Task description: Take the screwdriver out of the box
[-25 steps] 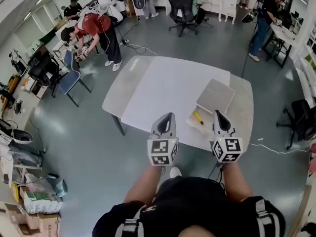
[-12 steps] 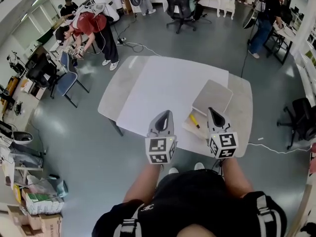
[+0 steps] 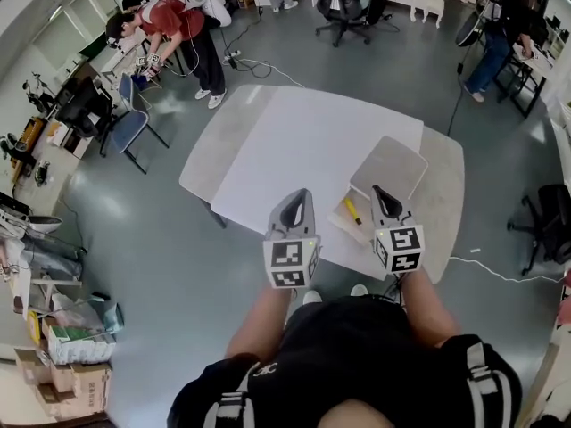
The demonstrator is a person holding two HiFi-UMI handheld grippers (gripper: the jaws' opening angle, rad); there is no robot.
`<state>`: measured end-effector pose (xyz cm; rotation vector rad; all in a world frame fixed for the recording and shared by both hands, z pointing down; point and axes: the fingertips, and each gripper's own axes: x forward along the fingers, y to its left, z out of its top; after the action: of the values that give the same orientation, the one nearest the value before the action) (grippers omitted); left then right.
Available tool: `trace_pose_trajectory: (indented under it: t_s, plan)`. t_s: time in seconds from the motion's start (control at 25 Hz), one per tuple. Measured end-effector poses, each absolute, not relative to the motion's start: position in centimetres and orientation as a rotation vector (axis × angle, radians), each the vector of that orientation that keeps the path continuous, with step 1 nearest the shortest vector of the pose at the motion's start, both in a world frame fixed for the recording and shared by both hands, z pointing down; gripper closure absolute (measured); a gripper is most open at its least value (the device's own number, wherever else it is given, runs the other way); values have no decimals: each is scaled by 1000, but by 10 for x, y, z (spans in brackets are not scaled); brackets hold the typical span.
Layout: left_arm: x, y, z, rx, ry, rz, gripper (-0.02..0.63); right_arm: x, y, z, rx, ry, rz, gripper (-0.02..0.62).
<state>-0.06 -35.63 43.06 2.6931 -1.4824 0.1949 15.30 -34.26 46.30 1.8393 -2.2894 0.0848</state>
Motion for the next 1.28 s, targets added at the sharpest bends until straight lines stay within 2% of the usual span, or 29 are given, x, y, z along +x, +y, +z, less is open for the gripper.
trace_pose_trajectory:
  t_s: [0.56,0.92,1.28]
  plan:
    - [-35,-367,440,2571,-1622,217,601,145,-365,550,1673,-2176,321,581]
    - [-50,-360,449,2513,-1682,234,601,133,-373,598,1515,-2129,431,534]
    - [-77,-355,456,2436,-1764,257,601,127,-386,652,1376,-2028,560,534]
